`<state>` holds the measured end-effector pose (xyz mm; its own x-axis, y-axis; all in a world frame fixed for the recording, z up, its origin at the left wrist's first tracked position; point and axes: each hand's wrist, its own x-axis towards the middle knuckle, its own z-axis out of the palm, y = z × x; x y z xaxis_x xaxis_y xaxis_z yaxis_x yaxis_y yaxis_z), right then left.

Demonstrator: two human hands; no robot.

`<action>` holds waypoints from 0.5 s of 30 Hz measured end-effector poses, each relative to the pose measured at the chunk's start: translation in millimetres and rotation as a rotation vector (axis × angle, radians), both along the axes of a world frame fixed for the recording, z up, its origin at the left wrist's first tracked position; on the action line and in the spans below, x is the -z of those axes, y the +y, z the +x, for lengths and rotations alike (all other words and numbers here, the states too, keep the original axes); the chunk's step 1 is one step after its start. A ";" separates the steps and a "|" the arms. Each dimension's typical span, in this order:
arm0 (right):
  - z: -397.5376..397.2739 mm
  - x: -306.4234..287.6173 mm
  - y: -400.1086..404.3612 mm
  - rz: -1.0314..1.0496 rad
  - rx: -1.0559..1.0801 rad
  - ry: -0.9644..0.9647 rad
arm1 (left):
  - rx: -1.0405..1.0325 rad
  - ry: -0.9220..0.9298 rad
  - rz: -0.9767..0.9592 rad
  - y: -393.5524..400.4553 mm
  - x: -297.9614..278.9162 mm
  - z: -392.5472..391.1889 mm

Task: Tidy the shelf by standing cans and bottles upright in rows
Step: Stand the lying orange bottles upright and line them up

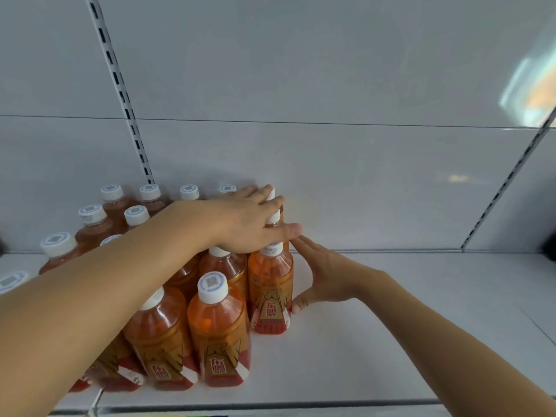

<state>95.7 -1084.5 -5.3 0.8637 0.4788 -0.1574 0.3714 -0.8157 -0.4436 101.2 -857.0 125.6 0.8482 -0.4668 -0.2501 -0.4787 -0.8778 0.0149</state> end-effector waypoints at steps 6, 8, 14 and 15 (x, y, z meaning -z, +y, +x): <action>11.4 2.2 4.6 0.047 -0.096 0.002 | -0.002 0.017 0.022 -0.3 5.4 -0.7; 11.8 4.1 4.6 0.080 -0.108 0.007 | -0.005 0.017 0.028 0.1 6.4 0.1; 12.4 4.4 3.2 0.083 -0.110 -0.017 | -0.018 -0.025 0.004 0.7 4.4 -2.6; 11.7 2.6 2.8 0.069 -0.118 -0.026 | -0.020 -0.041 -0.017 1.6 3.3 -4.1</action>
